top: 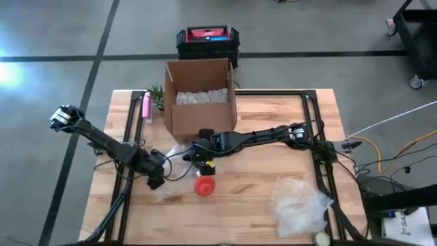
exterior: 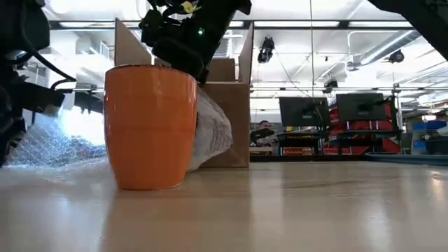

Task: Wrap mug
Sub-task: Wrap the black mug with transparent bubble wrap

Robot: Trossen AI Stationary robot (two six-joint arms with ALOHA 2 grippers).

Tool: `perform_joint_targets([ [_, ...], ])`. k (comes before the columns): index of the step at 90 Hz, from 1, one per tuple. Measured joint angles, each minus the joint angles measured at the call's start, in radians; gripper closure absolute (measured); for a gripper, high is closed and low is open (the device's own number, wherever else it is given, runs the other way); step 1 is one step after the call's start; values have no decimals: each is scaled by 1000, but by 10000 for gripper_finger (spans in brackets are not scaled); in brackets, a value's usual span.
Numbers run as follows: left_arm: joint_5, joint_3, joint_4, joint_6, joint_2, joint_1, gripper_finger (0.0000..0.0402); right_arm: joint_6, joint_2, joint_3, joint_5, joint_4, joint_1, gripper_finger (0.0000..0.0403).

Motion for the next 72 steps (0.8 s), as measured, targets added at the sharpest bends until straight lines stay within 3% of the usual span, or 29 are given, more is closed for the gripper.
perform_joint_targets([
  [8,-19,30,-3,44,-12,-1,359,0,2,0,-8,7,14,403],
  [13,-41,58,-12,59,-27,-1,386,1,3,0,-14,12,19,403],
  [30,-95,199,-7,116,-65,-7,395,24,6,-2,-22,45,14,403],
  [47,-240,323,11,194,-69,-31,398,23,6,-2,-21,48,9,403],
  [72,-362,354,104,305,-67,-31,401,0,4,-2,-18,46,7,403],
])
